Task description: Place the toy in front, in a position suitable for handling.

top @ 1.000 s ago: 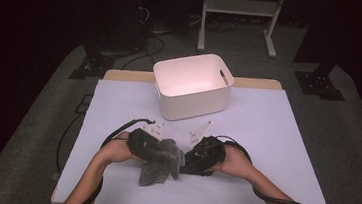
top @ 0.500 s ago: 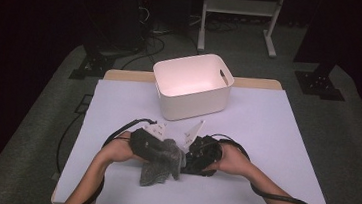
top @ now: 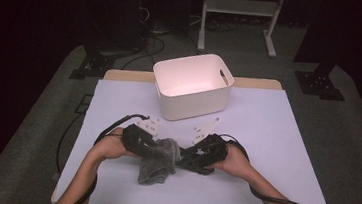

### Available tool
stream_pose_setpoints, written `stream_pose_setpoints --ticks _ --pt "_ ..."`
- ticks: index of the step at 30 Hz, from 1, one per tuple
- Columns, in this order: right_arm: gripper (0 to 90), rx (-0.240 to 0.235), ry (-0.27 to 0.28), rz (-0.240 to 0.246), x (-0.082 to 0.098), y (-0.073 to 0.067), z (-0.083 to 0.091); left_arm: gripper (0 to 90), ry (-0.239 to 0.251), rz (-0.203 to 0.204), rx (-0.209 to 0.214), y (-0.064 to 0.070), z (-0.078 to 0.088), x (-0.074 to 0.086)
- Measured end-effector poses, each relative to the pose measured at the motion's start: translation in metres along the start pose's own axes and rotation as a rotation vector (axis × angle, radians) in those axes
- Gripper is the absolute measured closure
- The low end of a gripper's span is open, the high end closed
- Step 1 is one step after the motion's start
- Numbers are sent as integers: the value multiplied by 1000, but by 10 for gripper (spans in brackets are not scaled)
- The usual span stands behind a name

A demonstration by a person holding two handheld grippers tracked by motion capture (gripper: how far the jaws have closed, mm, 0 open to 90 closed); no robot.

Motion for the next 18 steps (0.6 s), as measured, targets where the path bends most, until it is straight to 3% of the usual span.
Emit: stream_pose_setpoints --ticks 2,6,8,10,13,18 --pt "558 0 39 -4 -1 1 0 753 9 16 -4 -1 5 4" --pt "558 -6 72 -2 -2 -1 -6 753 17 10 8 -1 7 2" --pt "558 -18 119 2 -5 -2 -8 755 20 -2 4 0 7 -4" --pt "558 0 143 4 -6 -2 -7 757 38 -7 0 0 13 -11" --pt "557 -18 217 -25 -6 -2 -2 757 42 -31 2 3 19 -23" --pt "556 -7 249 -10 -1 -5 6 756 20 -71 15 11 13 -42"
Point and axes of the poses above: each handheld gripper's, and its own axes: z roughly backward along the jaws, x roughly out of its underside, y roughly to its right, the point moved 3 cm from there along -z, roughly forward along the jaws, and after that the axes turned 11 degrees about y, right-handed, at the moved point
